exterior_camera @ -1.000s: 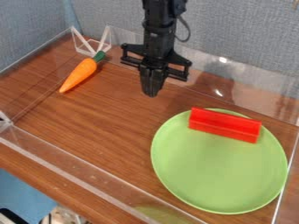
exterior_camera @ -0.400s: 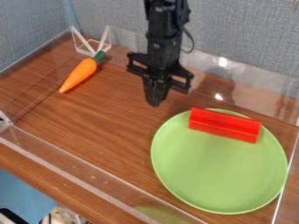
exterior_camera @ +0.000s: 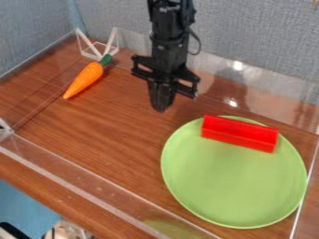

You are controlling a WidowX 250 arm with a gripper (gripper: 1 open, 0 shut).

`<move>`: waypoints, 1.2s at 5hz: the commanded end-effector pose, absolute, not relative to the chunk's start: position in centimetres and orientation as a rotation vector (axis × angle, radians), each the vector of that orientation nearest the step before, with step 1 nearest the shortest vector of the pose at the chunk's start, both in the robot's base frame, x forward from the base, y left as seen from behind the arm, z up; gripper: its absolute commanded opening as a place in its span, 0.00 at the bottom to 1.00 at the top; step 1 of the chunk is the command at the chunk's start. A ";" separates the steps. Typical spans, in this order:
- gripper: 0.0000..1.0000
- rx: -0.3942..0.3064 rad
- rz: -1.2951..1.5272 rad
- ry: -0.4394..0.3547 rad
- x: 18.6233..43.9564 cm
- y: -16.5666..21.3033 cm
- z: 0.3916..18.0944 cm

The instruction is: Put the carrot on the green plate

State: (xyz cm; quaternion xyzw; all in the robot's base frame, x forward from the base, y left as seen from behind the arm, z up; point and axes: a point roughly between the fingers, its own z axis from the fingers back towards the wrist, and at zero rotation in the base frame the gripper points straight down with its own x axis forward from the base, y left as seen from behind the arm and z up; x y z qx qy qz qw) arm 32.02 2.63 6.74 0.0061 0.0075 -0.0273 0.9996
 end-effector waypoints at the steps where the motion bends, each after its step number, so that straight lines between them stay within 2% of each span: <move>1: 0.00 0.013 -0.076 -0.040 33.2 2.7 8.7; 3: 0.00 0.001 -0.119 -0.033 34.0 1.9 8.8; 5: 0.00 -0.014 -0.127 -0.021 33.2 2.1 8.0; 6: 0.00 -0.022 -0.122 -0.019 33.1 1.6 8.8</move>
